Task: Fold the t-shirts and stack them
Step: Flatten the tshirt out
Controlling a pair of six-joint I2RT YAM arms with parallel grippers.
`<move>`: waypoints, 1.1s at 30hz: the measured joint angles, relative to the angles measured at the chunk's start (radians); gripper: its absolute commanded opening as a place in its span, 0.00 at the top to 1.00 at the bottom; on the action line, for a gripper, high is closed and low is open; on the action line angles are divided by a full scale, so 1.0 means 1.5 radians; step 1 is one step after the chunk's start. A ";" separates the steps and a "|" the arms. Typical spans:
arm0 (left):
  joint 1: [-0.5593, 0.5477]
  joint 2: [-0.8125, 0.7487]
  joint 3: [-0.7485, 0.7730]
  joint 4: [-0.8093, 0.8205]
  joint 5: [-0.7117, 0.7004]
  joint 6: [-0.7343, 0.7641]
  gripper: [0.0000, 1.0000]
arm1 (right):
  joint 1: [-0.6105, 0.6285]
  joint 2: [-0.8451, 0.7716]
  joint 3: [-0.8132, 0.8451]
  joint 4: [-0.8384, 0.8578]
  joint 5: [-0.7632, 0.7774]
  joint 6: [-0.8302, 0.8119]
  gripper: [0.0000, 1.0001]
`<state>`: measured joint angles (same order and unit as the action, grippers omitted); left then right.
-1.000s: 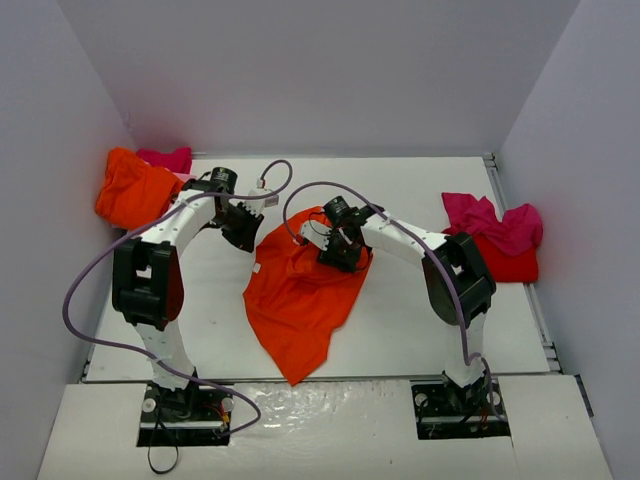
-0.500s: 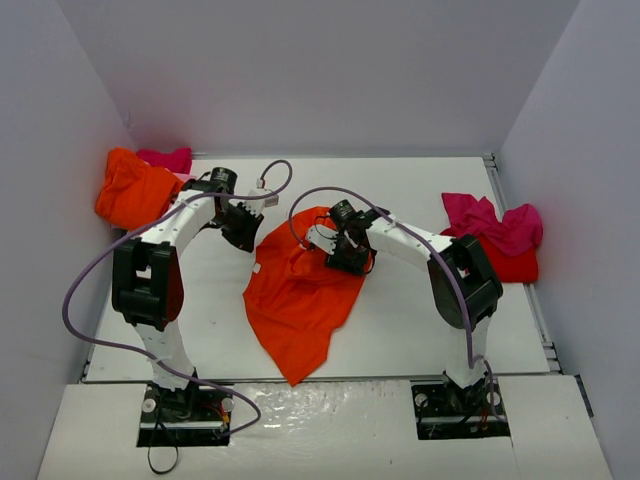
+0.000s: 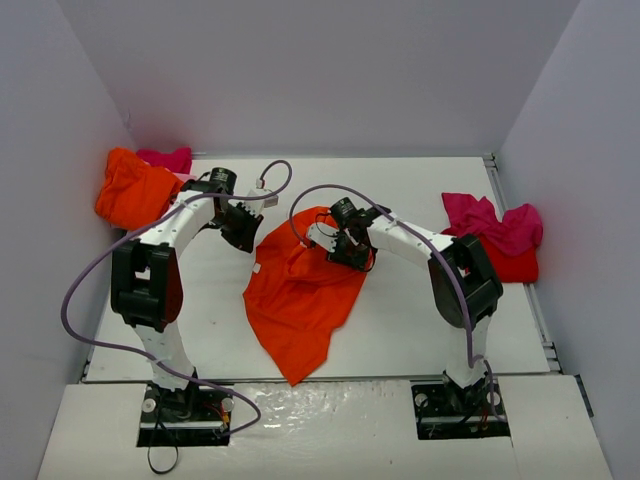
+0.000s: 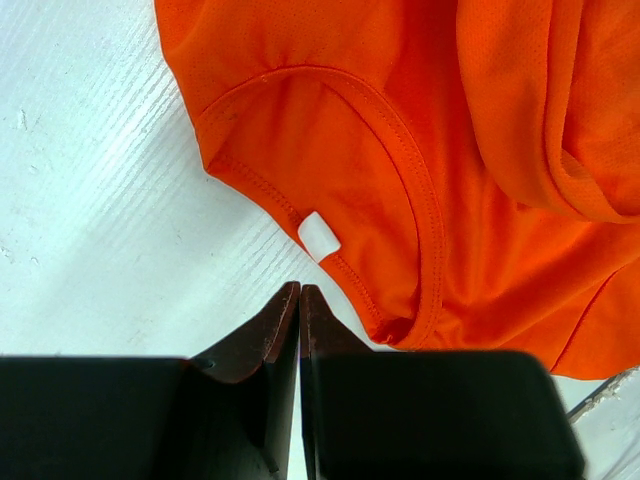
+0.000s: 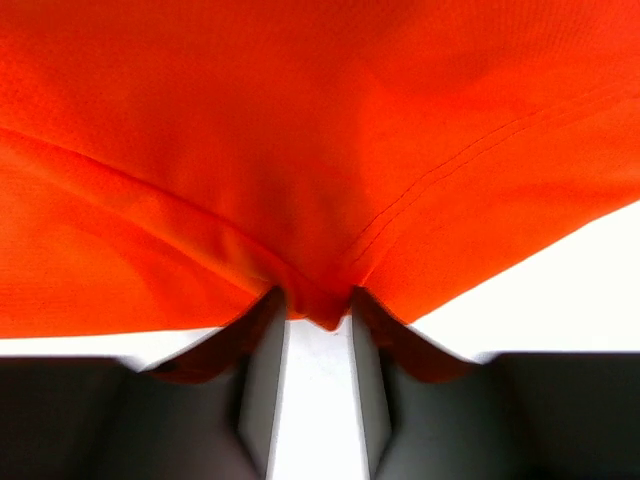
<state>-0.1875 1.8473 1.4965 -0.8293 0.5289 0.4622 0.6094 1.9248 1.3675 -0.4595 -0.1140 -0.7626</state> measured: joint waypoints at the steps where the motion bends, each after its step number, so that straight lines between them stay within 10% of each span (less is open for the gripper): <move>1: 0.000 0.000 0.000 0.000 0.000 0.000 0.98 | 0.000 0.004 0.004 0.000 -0.001 0.000 0.99; 33: -0.002 0.010 0.083 -0.029 0.001 0.000 0.97 | -0.050 -0.243 -0.055 -0.004 0.177 0.024 1.00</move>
<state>-0.1898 1.8624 1.6211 -0.8735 0.5311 0.4625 0.5351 1.5598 1.2854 -0.4652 0.1520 -0.7264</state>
